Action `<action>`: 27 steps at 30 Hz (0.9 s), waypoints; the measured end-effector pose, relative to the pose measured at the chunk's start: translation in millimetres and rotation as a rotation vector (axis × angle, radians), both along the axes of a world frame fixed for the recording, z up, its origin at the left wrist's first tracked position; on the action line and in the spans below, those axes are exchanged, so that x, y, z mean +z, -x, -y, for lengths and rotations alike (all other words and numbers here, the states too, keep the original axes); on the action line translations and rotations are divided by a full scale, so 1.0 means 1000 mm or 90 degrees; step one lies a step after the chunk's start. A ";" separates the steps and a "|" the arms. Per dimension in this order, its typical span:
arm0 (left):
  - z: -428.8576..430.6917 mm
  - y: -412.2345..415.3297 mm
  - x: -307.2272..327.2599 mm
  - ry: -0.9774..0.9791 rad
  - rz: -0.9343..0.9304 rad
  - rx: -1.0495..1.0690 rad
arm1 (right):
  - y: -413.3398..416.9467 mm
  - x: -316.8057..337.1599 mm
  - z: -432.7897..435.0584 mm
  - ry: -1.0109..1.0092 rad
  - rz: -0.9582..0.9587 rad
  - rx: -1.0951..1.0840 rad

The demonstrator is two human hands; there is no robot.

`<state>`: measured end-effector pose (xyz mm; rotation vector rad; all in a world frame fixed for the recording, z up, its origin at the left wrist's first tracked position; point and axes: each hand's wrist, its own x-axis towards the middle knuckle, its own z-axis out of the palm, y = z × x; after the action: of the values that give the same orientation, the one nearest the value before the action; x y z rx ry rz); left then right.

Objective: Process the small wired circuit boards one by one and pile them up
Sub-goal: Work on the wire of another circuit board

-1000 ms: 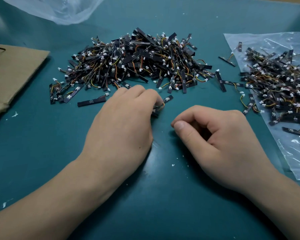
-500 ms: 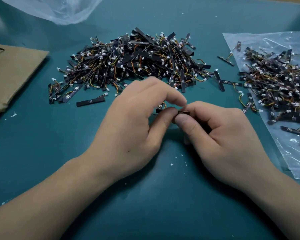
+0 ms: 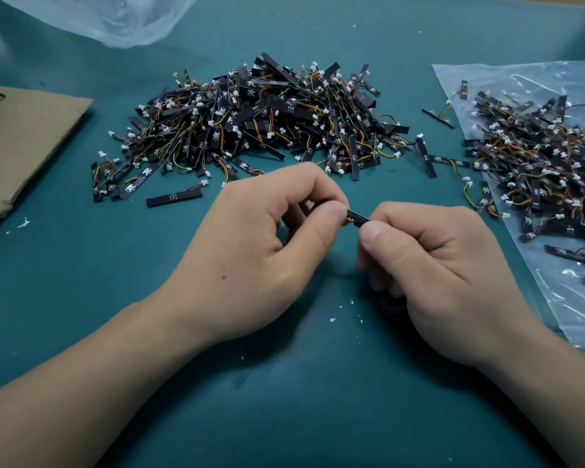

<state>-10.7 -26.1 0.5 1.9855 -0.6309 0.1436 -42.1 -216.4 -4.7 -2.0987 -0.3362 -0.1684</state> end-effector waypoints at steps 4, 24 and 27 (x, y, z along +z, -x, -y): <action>0.000 0.000 0.000 0.058 -0.049 -0.004 | 0.000 -0.001 -0.001 -0.012 0.028 0.011; -0.001 -0.005 -0.001 0.105 -0.061 -0.004 | 0.000 0.000 -0.003 -0.001 0.013 0.018; 0.000 -0.005 -0.001 0.107 -0.059 -0.004 | 0.000 0.000 -0.003 -0.004 0.010 0.014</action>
<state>-5.5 -25.9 -0.4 1.8176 -0.5465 0.0964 -41.9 -213.3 -4.6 -2.0881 -0.3680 -0.1732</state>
